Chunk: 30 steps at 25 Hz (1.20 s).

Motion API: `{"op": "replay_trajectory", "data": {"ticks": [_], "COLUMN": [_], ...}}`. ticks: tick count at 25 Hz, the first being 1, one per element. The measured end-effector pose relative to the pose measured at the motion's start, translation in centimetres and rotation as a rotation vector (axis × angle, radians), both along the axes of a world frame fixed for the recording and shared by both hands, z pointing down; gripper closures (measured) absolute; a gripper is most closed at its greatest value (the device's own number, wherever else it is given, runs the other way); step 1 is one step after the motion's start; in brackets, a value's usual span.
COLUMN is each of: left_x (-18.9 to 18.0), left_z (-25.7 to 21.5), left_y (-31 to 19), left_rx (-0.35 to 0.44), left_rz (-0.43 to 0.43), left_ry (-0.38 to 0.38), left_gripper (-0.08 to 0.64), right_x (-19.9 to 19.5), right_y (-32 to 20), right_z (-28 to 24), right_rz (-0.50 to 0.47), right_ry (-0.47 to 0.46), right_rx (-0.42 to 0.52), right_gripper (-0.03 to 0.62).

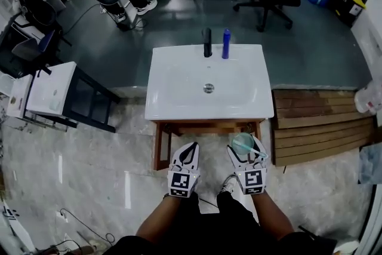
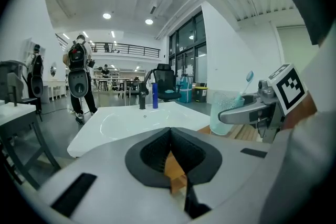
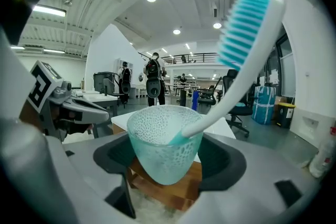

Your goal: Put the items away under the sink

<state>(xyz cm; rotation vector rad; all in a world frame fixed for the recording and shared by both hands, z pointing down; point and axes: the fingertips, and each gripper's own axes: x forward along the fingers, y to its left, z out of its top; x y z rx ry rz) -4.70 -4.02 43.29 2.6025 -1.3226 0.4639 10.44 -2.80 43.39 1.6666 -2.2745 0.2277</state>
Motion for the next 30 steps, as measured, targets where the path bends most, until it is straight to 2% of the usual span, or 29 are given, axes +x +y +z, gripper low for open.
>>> {"op": "replay_trajectory", "data": {"ticks": [7,10,16,20,23,28,30], "left_x": [-1.0,-1.5,-1.8,-1.8,-1.8,-1.6,-1.4], "left_z": [4.5,9.2,21.2,27.8,31.8,36.8,38.4], "left_y": [-0.6,-1.6,-4.4,-6.9,-8.9,-11.2,-11.6], "left_rx": [0.024,0.033,0.005,0.041,0.091,0.175,0.181], "left_rz": [0.037,0.029,0.013,0.029,0.046,0.059,0.073], "left_ry": [-0.003,-0.005,0.028,0.076,0.101,0.151,0.153], "left_gripper": [0.541,0.541,0.541,0.541,0.541,0.541,0.541], "right_x": [-1.4,-1.5,-1.2,-1.8,-2.6,-2.5,-2.3], "right_y": [-0.4,-1.2,-4.1,-6.5,-8.5,-11.1,-11.8], "right_z": [5.8,10.5,21.3,28.0,32.0,36.1,37.0], "right_rz": [0.003,0.009,0.044,0.061,0.052,0.078,0.092], "right_ry": [0.007,0.012,0.004,-0.018,-0.002,-0.008,-0.018], "right_rx": [-0.004,-0.003,0.002,0.022,0.053,0.093,0.1], "right_gripper": [0.216,0.216,0.216,0.216,0.216,0.216,0.216]}}
